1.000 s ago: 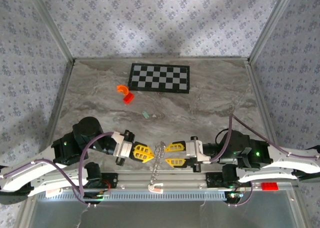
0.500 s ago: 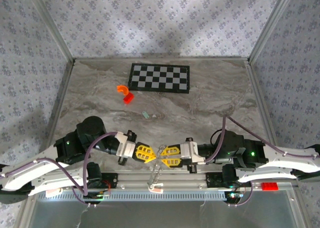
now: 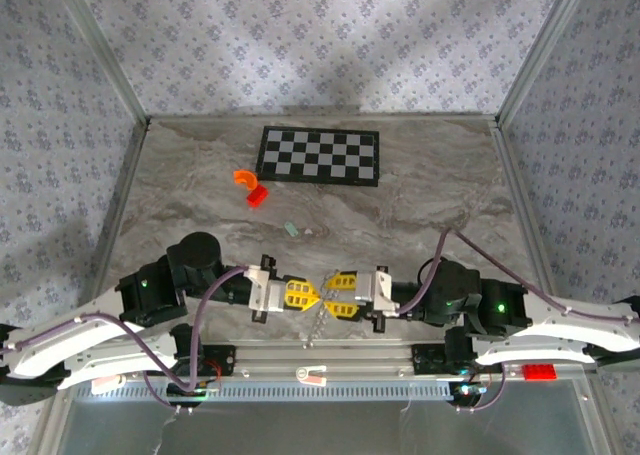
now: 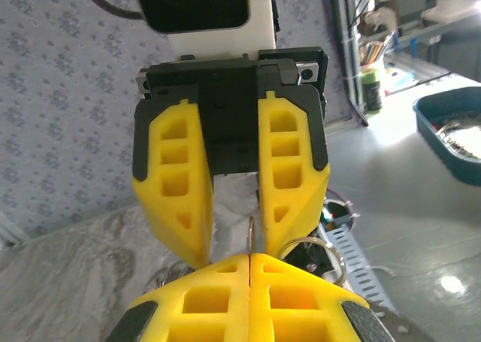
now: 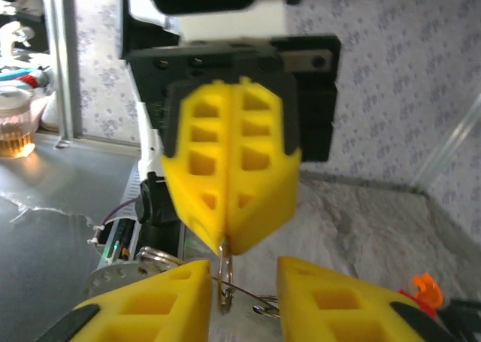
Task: Put the keys on the keyring
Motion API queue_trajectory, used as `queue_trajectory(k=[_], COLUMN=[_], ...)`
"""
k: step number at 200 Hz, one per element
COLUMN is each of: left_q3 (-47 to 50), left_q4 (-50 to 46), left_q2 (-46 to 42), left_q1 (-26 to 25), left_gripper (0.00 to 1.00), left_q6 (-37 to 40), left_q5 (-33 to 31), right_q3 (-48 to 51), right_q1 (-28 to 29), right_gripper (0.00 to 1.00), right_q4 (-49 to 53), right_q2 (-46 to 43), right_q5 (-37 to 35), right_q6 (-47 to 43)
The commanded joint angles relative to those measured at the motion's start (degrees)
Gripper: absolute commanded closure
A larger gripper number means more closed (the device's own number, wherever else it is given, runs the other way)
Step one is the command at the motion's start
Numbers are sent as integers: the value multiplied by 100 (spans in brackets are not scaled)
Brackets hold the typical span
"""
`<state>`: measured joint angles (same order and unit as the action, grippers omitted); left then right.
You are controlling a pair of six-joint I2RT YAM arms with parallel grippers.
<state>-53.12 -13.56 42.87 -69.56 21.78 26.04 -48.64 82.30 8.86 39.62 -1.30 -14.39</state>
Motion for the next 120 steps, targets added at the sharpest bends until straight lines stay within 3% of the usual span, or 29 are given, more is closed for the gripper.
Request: queue_trajectory(k=[1, 20, 47, 83, 120], left_q3=[-24, -65, -130, -171, -263], left_q4=[140, 153, 249, 448, 591], left_q2=[-16, 28, 247, 555, 775], left_q1=[223, 634, 1096, 1592, 1766], left_gripper=[100, 100, 100, 100, 100], left_q6=[417, 413, 377, 287, 265], left_q5=[54, 560, 1140, 1735, 2024], right_q3=[109, 157, 273, 444, 582], right_q1=[-410, -1037, -1887, -2493, -2965], right_gripper=[61, 61, 69, 72, 74], right_q4=[58, 54, -87, -263, -375], right_q2=[-94, -95, -185, -280, -243], right_q5=[122, 671, 1567, 2353, 2888], right_q6=[156, 365, 598, 739, 897])
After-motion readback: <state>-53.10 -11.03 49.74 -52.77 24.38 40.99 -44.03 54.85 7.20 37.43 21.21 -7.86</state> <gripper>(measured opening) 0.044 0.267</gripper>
